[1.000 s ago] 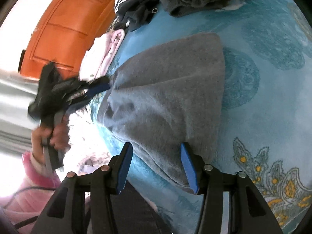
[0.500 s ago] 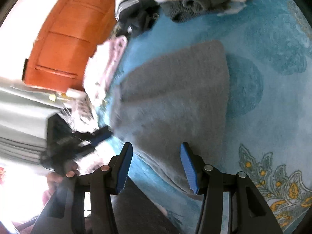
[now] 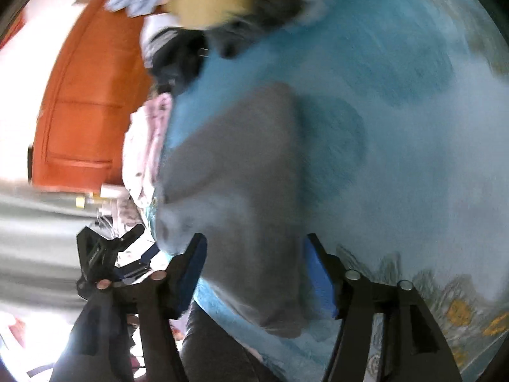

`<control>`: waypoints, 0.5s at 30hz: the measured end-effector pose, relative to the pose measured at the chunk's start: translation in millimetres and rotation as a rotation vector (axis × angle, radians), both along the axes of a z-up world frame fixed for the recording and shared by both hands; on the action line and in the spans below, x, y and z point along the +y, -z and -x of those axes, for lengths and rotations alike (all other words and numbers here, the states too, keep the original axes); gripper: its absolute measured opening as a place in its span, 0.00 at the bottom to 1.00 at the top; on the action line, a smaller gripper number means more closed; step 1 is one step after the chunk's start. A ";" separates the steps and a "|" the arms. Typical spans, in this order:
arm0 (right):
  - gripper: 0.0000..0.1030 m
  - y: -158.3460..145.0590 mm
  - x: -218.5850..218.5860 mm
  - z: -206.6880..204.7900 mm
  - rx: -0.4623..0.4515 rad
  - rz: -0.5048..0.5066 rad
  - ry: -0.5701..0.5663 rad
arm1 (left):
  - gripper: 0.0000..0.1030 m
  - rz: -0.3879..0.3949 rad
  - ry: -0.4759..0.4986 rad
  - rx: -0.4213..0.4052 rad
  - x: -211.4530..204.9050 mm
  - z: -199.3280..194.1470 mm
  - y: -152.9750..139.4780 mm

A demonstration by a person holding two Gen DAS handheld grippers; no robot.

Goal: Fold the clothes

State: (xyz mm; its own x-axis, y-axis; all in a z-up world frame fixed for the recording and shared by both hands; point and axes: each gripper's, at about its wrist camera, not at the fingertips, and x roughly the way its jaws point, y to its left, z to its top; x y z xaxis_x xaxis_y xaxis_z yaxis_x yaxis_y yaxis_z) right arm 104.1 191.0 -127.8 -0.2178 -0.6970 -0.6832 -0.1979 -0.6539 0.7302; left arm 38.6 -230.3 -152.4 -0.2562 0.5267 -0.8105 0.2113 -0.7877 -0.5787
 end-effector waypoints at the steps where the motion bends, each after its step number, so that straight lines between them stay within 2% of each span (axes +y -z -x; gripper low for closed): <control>1: 0.65 8.1 -0.9 -2.1 -0.026 0.017 0.001 | 0.80 0.008 0.012 -0.013 2.1 2.5 5.1; 4: 0.65 14.5 -6.0 -1.3 -0.036 0.063 -0.005 | 0.82 -0.032 0.059 -0.027 10.1 11.3 14.9; 8: 0.65 13.2 -12.5 11.3 -0.004 0.086 0.011 | 0.92 -0.092 0.123 -0.044 20.9 23.1 27.4; 12: 0.65 17.9 -18.0 19.2 -0.012 0.079 0.031 | 0.91 -0.098 0.154 -0.025 25.0 26.8 24.5; 15: 0.63 16.5 -17.1 18.5 -0.016 0.081 0.059 | 0.88 -0.122 0.140 -0.023 20.2 28.8 25.2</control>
State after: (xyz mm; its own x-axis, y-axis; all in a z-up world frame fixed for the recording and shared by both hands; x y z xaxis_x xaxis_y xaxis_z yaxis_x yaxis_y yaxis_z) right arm 85.7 173.9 -144.3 -0.2496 -0.7366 -0.6286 -0.2459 -0.5796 0.7769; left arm 9.7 -210.1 -177.5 -0.1557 0.6506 -0.7433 0.1192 -0.7346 -0.6680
